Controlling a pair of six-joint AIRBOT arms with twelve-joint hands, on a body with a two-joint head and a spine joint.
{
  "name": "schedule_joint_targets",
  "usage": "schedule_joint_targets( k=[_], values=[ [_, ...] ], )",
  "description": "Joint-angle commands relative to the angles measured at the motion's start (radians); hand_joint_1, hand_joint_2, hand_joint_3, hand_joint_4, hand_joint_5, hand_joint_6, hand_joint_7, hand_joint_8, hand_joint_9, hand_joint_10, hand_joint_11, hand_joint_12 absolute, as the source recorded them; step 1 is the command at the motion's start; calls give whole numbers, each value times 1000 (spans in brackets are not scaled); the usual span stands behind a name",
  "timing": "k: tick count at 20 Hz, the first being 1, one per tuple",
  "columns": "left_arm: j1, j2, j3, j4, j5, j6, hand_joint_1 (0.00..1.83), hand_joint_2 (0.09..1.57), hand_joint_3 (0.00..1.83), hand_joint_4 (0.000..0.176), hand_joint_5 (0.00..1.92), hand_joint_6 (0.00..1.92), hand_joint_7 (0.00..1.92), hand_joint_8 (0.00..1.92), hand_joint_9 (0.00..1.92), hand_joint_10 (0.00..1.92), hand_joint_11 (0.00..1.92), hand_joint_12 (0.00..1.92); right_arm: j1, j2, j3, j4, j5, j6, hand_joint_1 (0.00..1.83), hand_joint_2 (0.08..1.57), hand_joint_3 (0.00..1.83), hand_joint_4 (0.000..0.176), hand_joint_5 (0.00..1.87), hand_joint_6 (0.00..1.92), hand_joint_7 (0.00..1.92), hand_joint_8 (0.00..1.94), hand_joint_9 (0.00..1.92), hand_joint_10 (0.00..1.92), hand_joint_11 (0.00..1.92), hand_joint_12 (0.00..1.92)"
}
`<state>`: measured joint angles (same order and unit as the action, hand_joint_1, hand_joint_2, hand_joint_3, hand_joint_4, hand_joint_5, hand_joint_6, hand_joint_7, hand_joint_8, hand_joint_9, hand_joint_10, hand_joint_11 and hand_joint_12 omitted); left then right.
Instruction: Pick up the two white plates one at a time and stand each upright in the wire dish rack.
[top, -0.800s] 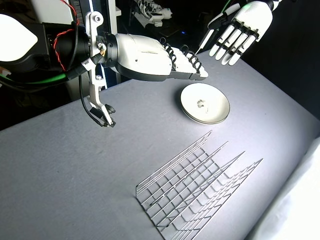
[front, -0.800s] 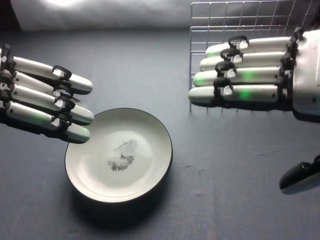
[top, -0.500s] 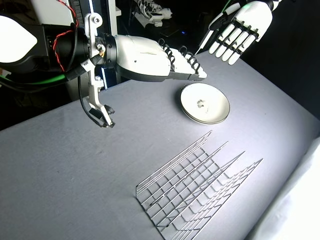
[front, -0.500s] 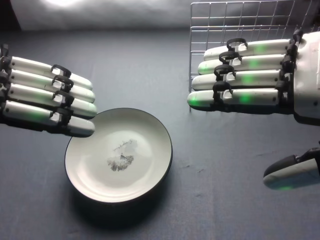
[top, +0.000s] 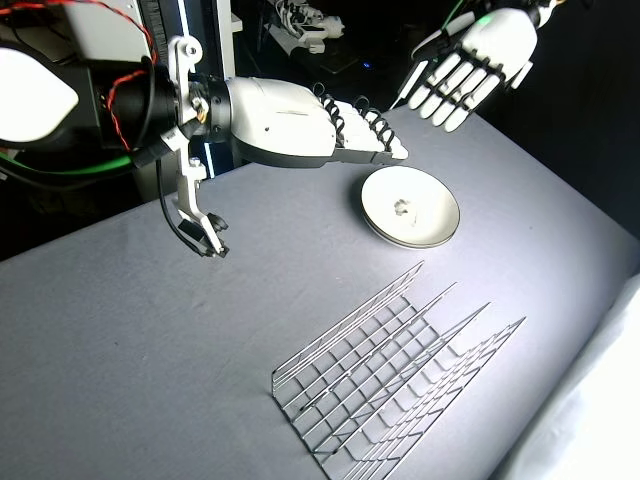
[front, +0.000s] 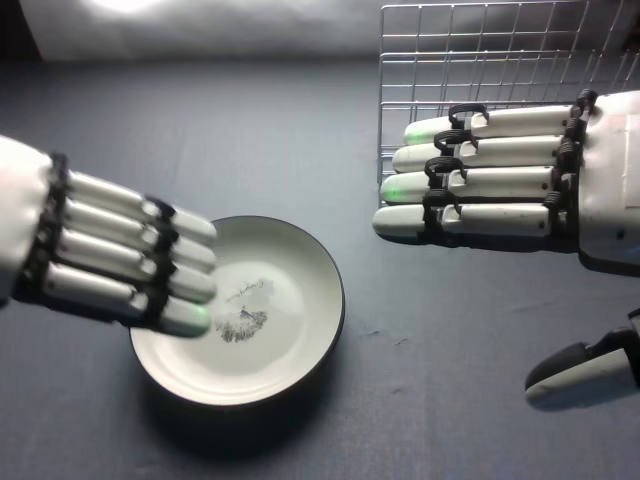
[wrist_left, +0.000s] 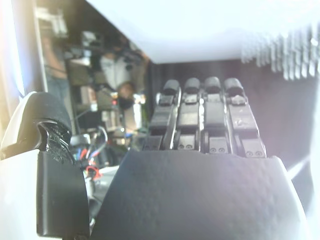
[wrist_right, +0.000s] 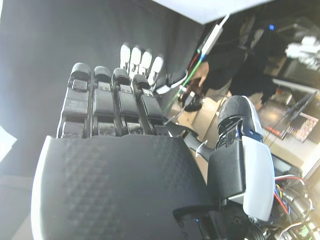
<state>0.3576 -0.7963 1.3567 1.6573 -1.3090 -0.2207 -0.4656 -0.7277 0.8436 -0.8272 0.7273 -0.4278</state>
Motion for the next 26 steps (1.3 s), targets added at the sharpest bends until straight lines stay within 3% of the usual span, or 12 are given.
schedule_joint_targets(
  k=[1, 6, 10, 15, 26],
  values=[
    [12, -5, 2, -90, -19, 8, 0, 1066, 0, 0, 0, 0, 0, 0, 0, 0, 0, 0, 4, -3, 6, 51, 112, -5, 0, 1078, 0, 0, 0, 0, 0, 0, 0, 0, 0, 0],
    [170, -87, 69, -195, 45, 107, 0, 1009, 0, 0, 0, 0, 0, 0, 0, 0, 0, 0, -35, -34, 50, 78, 155, -14, 0, 1098, 0, 0, 0, 0, 0, 0, 0, 0, 0, 0],
    [186, -147, 151, -190, 76, 127, 0, 1010, 0, 0, 0, 0, 0, 0, 0, 0, 0, 0, -50, -54, 63, 79, 169, -26, 0, 1105, 0, 0, 0, 0, 0, 0, 0, 0, 0, 0],
    [188, -183, 231, -111, 60, 183, 0, 1000, 0, 0, 0, 0, 0, 0, 0, 0, 0, 0, -79, -54, 63, 79, 222, -52, 0, 1108, 1, 0, 0, 0, 0, 0, 0, 0, 0, 0],
    [260, -212, 275, -110, 39, 259, 0, 1015, 0, 0, 0, 0, 0, 0, 0, 0, 0, 0, -105, -54, 63, 80, 243, -74, 0, 1107, 0, 0, 0, 0, 0, 0, 0, 0, 0, 0]
  ],
)
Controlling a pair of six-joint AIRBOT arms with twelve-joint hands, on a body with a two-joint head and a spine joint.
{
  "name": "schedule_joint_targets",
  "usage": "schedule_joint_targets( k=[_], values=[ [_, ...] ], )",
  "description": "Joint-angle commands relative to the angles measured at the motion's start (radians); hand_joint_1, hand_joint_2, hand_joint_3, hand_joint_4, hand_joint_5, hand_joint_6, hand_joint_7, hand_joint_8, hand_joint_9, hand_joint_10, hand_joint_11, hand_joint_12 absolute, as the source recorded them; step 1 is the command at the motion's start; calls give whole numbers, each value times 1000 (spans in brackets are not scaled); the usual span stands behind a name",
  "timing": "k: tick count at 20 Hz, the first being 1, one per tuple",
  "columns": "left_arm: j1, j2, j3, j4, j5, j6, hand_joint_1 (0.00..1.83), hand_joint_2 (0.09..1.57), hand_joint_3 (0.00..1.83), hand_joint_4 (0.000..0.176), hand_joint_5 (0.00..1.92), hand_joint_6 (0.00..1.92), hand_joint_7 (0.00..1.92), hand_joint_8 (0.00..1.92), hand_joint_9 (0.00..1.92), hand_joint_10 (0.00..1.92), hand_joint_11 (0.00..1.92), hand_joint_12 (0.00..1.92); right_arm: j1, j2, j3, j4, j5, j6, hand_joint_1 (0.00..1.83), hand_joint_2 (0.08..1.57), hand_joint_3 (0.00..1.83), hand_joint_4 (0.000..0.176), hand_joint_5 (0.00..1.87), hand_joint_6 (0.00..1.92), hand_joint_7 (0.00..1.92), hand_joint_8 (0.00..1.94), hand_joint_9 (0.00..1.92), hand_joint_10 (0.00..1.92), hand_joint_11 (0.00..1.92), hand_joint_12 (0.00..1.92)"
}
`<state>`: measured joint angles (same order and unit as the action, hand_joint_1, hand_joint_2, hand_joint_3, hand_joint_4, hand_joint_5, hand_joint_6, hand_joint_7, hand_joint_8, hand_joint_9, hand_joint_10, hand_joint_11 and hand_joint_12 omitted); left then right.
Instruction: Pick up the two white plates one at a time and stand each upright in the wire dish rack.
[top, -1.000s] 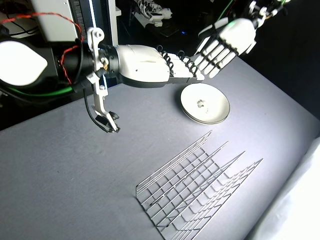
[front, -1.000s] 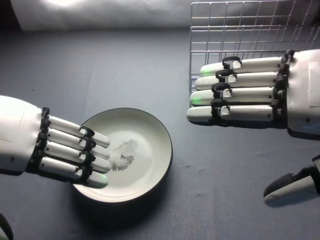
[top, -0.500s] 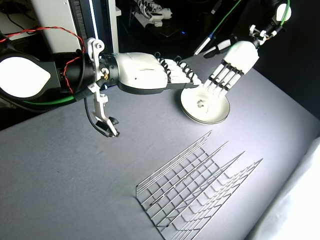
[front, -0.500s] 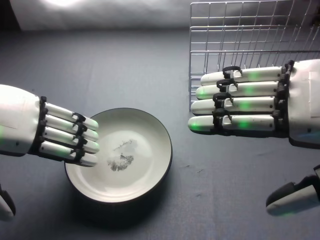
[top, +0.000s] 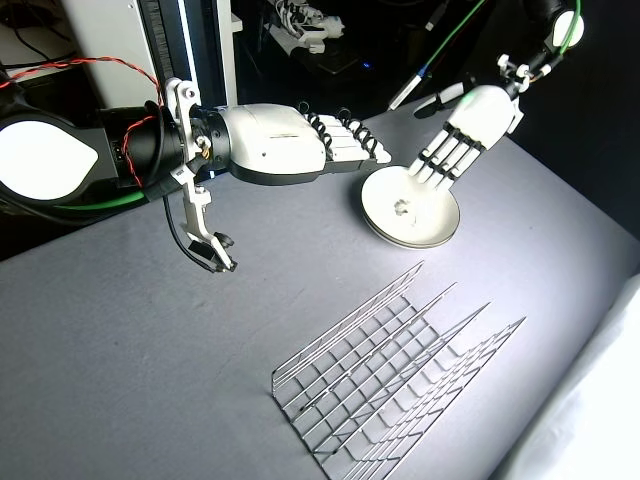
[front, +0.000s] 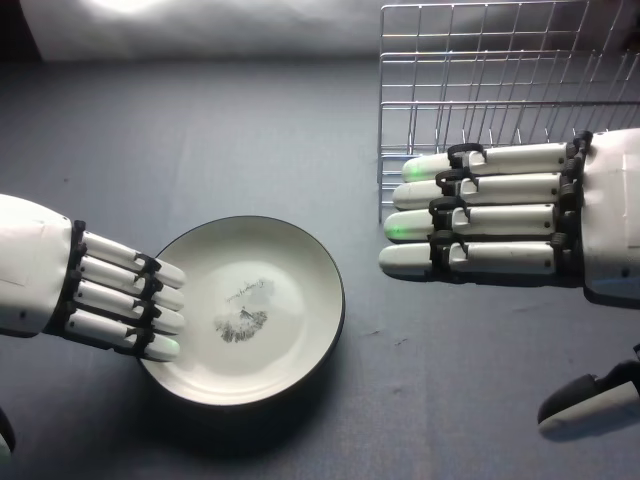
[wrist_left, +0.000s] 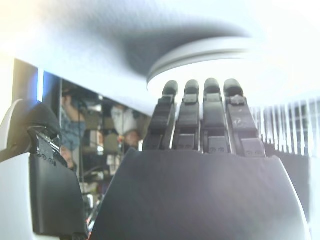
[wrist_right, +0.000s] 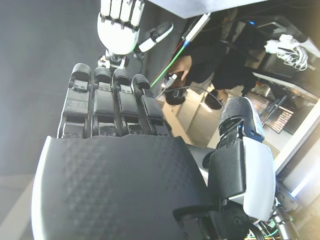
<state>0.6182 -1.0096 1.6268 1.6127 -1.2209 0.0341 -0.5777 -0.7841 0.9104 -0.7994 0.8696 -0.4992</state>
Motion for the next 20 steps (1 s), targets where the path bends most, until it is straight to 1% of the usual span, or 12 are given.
schedule_joint_targets(
  k=[1, 6, 10, 11, 12, 13, 14, 15, 16, 18, 19, 20],
  values=[
    [2, -4, 8, -65, -48, 6, 0, 1010, 0, 0, 0, 0, 0, 0, 0, 0, 0, 0, 8, 2, -3, 55, 98, -2, 0, 1109, 1, 0, 0, 0, 0, 0, 0, 0, 0, 0],
    [4, -26, 25, -65, -29, 16, 0, 1004, 0, 0, 0, 0, 0, 0, 0, 0, 0, 0, 8, 2, -2, 66, 94, -2, 0, 1114, 2, 0, 0, 0, 0, 0, 0, 0, 0, 0],
    [10, -33, 33, -58, -12, 50, 0, 1014, 0, 0, 0, 0, 0, 0, 0, 0, 0, 0, 8, -19, 9, 91, 73, -2, 0, 1148, 16, 0, 0, 0, 0, 0, 0, 0, 0, 0],
    [11, -34, 35, -56, -11, 51, 0, 1005, 0, 0, 0, 0, 0, 0, 0, 0, 0, 0, 8, -25, 11, 92, 62, -2, 223, 1127, 2, 0, 0, 0, 0, 0, 0, 0, 0, 0],
    [13, -37, 39, -56, -10, 52, 0, 1007, 0, 0, 0, 0, 0, 0, 0, 0, 0, 0, 8, -33, 14, 97, 42, -2, 317, 1107, 0, 0, 0, 0, 0, 0, 0, 0, 0, 0],
    [16, -41, 43, -56, -7, 54, 0, 1018, 0, 0, 0, 0, 0, 0, 0, 0, 0, 0, 9, -45, 19, 100, 19, -2, 463, 1081, 0, 0, 0, 0, 0, 0, 0, 0, 0, 0],
    [20, -43, 46, -56, -5, 56, 0, 1016, 0, 0, 0, 0, 0, 0, 0, 0, 0, 0, 10, -59, 26, 101, 7, -2, 544, 1063, 0, 0, 0, 0, 0, 0, 0, 0, 0, 0],
    [26, -45, 48, -56, -1, 57, 0, 1019, 0, 0, 0, 0, 0, 0, 0, 0, 0, 0, 14, -75, 35, 101, -7, -2, 689, 1015, 0, 0, 0, 0, 0, 0, 0, 0, 0, 0],
    [31, -47, 49, -56, 1, 57, 0, 1017, 0, 0, 0, 0, 0, 0, 0, 0, 0, 0, 17, -88, 43, 101, -21, -2, 943, 992, 0, 0, 0, 0, 0, 0, 0, 0, 0, 0],
    [39, -52, 48, -54, 6, 57, 0, 1015, 0, 0, 0, 0, 0, 0, 0, 0, 0, 0, 17, -116, 65, 101, -32, -2, 1131, 927, 0, 0, 0, 0, 0, 0, 0, 0, 0, 0],
    [44, -55, 48, -54, 10, 57, 0, 1026, 3, 0, 0, 0, 0, 0, 0, 0, 0, 0, 21, -129, 77, 101, -33, -2, 1218, 864, 0, 0, 0, 0, 0, 0, 0, 0, 0, 0],
    [50, -58, 48, -54, 14, 57, 0, 1019, 0, 0, 0, 0, 0, 0, 0, 0, 0, 0, 25, -141, 88, 101, -33, -2, 1188, 878, 0, 0, 0, 0, 0, 0, 0, 0, 0, 0]
  ],
)
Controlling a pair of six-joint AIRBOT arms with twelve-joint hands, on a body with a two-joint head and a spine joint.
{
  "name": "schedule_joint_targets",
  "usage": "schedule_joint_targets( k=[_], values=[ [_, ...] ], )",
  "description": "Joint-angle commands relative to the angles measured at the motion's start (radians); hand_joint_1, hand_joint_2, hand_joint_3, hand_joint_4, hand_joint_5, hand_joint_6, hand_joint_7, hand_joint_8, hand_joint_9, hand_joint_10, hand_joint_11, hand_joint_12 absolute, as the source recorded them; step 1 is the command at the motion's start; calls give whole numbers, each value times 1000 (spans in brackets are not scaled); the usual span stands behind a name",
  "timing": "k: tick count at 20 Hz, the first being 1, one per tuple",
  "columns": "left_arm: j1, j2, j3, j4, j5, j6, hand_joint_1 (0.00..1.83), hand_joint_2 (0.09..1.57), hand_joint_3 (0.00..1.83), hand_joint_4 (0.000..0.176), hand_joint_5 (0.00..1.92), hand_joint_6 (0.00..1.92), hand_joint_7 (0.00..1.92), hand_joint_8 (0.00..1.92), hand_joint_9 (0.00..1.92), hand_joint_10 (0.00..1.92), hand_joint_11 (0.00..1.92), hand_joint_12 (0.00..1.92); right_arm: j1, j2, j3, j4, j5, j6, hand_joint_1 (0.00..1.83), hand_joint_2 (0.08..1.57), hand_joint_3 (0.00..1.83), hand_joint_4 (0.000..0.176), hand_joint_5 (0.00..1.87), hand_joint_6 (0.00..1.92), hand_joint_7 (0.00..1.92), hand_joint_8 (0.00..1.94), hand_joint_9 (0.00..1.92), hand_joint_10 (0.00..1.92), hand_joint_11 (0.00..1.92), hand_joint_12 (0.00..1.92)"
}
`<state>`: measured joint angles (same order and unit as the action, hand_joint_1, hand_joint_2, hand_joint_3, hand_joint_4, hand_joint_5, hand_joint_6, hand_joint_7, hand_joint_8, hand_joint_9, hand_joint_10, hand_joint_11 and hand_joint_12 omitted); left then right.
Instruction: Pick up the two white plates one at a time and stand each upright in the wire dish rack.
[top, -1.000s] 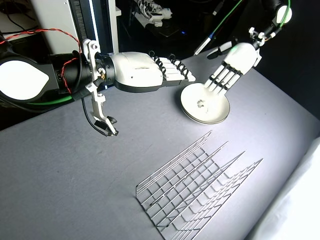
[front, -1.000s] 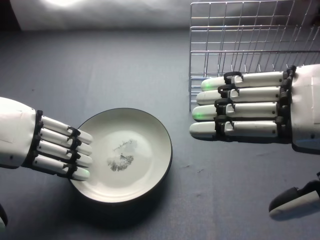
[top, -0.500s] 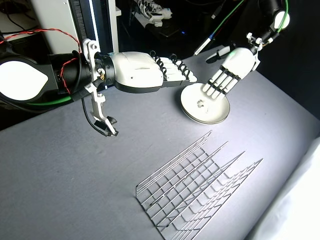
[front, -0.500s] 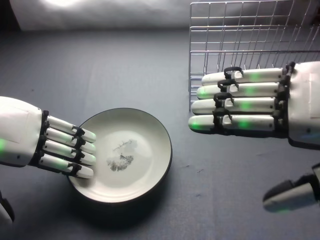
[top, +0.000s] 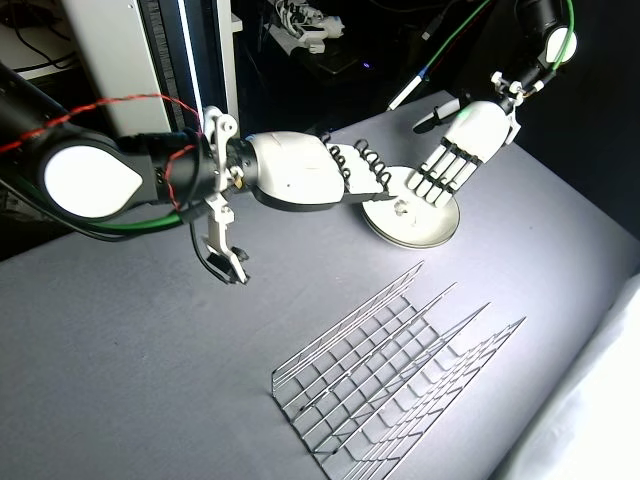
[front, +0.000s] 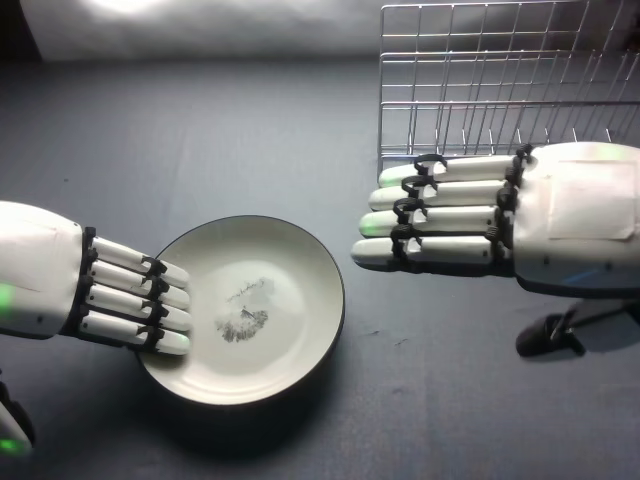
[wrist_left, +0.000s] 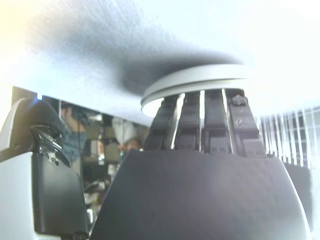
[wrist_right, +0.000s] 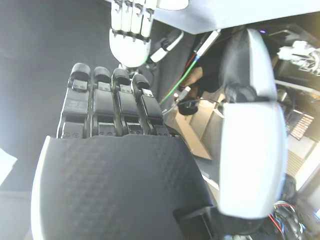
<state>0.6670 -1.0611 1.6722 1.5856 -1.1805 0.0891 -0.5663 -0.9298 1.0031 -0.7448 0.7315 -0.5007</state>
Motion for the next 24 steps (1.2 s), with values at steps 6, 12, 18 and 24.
schedule_joint_targets(
  k=[6, 12, 18, 24],
  values=[
    [23, -23, -22, -27, -6, 16, 0, 1041, 8, 0, 0, 0, 0, 0, 0, 0, 0, 0, 24, -43, 30, 46, 89, -1, 1275, 867, 0, 0, 0, 0, 0, 0, 0, 0, 37, 19],
    [9, -63, -72, -36, 37, 37, 0, 1053, 11, 0, 0, 0, 0, 0, 0, 0, 0, 0, 29, -80, 39, 46, 66, -1, 1353, 880, 5, 0, 0, 0, 0, 0, 0, 0, 11, 212],
    [-18, -101, -81, -52, 69, 36, 0, 1042, 3, 0, 0, 0, 0, 0, 0, 0, 0, 0, 31, -136, 63, 46, 45, -1, 1384, 903, 8, 0, 0, 0, 0, 0, 0, 0, 0, 290],
    [-15, -101, -84, -53, 71, 36, 0, 1036, 0, 0, 0, 0, 0, 0, 0, 0, 0, 0, 40, -246, 139, 46, 16, -1, 1499, 930, 9, 0, 18, 4, 0, 0, 7, 2, 0, 597]
  ],
)
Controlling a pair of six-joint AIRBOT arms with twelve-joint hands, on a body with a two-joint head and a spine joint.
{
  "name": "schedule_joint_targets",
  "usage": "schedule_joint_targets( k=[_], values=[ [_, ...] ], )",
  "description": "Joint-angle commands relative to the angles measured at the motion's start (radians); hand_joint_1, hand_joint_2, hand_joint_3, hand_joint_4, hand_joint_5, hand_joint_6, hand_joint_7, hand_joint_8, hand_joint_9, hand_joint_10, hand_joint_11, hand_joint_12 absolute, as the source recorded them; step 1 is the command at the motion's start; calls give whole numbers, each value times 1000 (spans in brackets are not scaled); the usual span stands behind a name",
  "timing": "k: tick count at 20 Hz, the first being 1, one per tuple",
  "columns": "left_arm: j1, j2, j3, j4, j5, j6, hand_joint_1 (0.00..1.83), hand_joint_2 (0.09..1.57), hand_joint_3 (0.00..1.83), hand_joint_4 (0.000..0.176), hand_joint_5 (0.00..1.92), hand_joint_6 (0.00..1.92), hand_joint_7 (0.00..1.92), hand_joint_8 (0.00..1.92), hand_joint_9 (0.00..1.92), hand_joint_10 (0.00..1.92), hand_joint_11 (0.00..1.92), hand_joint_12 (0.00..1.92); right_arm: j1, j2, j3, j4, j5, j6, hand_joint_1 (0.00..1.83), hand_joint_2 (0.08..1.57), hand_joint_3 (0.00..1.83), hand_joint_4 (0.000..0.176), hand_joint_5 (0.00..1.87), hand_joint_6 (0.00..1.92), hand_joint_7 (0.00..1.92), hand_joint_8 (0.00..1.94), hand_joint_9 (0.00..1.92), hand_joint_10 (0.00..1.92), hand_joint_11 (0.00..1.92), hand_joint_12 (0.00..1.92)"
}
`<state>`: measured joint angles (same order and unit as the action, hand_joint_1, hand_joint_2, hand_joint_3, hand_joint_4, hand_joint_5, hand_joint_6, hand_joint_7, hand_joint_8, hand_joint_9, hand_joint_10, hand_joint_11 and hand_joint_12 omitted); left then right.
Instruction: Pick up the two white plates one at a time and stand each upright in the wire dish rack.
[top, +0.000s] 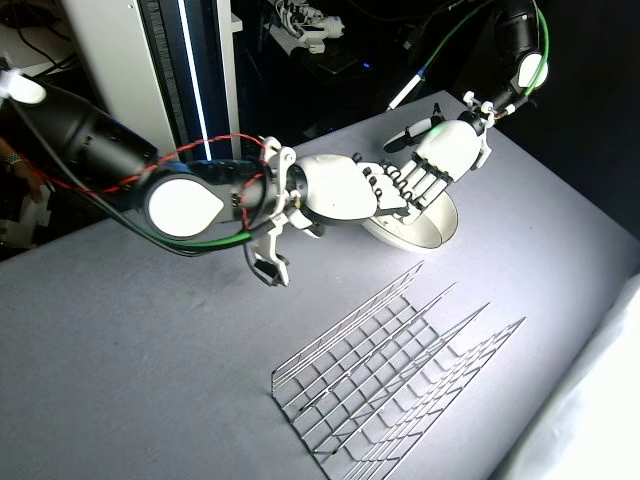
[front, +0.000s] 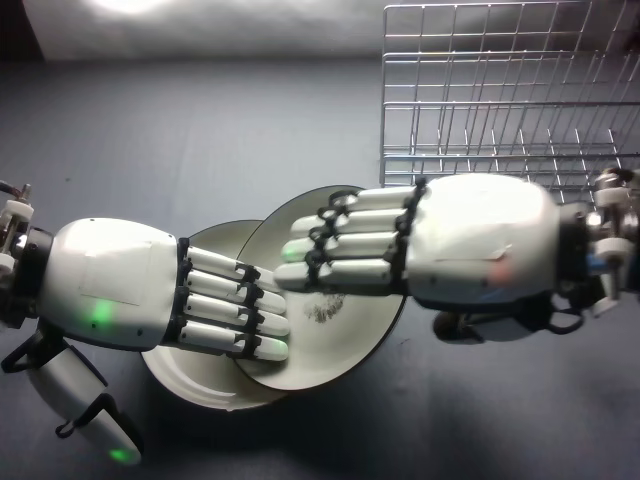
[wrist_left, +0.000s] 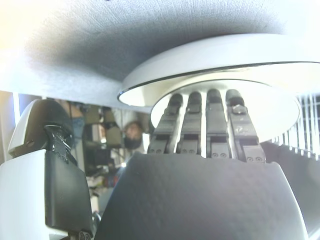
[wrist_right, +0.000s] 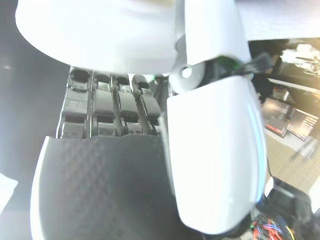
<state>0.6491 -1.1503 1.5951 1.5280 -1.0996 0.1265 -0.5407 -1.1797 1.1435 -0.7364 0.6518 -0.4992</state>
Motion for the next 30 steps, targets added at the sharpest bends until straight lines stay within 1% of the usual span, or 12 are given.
schedule_joint_targets(
  k=[1, 6, 8, 10, 11, 12, 13, 15, 18, 21, 24, 30],
  values=[
    [4, -11, -8, 2, -10, -1, 0, 1030, 0, 0, 0, 0, 0, 0, 0, 0, 0, 0, 17, -16, 14, 38, 91, -2, 1499, 937, 10, 0, 55, 13, 50, 11, 63, 19, 0, 724],
    [4, -13, -5, 1, -10, -1, 0, 1039, 2, 0, 0, 0, 0, 0, 0, 0, 0, 0, 24, -112, 98, 38, 83, -2, 1516, 978, 6, 0, 301, 22, 323, 14, 319, 43, 0, 1183],
    [4, -15, -4, 1, -10, -1, 0, 1039, 2, 0, 0, 0, 0, 0, 0, 0, 0, 0, 24, -125, 112, 38, 83, -2, 1516, 978, 6, 0, 301, 22, 323, 14, 319, 43, 0, 1183],
    [4, -15, -5, 1, -10, -1, 0, 1037, 1, 0, 0, 0, 0, 0, 0, 0, 0, 0, 24, -142, 133, 38, 83, -2, 1540, 1041, 14, 0, 470, 48, 509, 30, 528, 97, 142, 1251],
    [4, -15, -5, 0, -10, -1, 0, 1034, 0, 0, 0, 0, 0, 0, 0, 0, 0, 0, 24, -150, 143, 38, 83, -2, 1773, 1089, 6, 0, 659, 79, 732, 48, 749, 138, 529, 1512],
    [4, -15, -5, 0, -10, -1, 0, 1039, 2, 0, 0, 0, 0, 0, 0, 0, 0, 0, 23, -154, 148, 38, 82, -2, 1750, 1071, 48, 0, 808, 121, 877, 72, 744, 971, 717, 1597],
    [4, -15, -5, 0, -10, -1, 0, 1042, 3, 0, 0, 0, 0, 0, 0, 0, 0, 0, 23, -158, 153, 38, 82, -2, 1495, 1134, 1, 0, 776, 1121, 919, 859, 909, 1120, 797, 1639],
    [4, -14, -4, 0, -10, -1, 0, 1053, 7, 0, 0, 0, 0, 0, 0, 0, 0, 0, 23, -163, 156, 38, 82, -3, 1389, 1083, 1, 0, 955, 951, 1054, 835, 1011, 1097, 875, 1330],
    [4, -13, -4, 0, -10, -1, 0, 1059, 8, 0, 0, 0, 0, 0, 0, 0, 0, 0, 23, -163, 156, 38, 82, -3, 1387, 1088, 0, 0, 942, 945, 1033, 904, 1009, 1101, 906, 1286],
    [-6, 12, -13, -27, -12, -1, 0, 1053, 4, 0, 0, 0, 0, 0, 0, 0, 0, 0, 23, -162, 156, 38, 85, -5, 1387, 1089, 0, 0, 974, 833, 1032, 973, 974, 1153, 880, 1342],
    [-34, 65, -37, -68, -26, -13, 0, 1048, 2, 0, 0, 0, 0, 0, 0, 0, 0, 0, 23, -160, 155, 38, 105, -9, 1387, 1089, 0, 0, 927, 958, 1037, 876, 1014, 1120, 898, 1320],
    [-122, 209, -115, -106, -34, -124, 0, 1052, 3, 0, 0, 0, 0, 0, 0, 0, 0, 0, 37, -117, 134, 37, 152, -12, 1388, 1090, 0, 0, 955, 840, 1056, 911, 980, 1176, 878, 1394]
  ],
)
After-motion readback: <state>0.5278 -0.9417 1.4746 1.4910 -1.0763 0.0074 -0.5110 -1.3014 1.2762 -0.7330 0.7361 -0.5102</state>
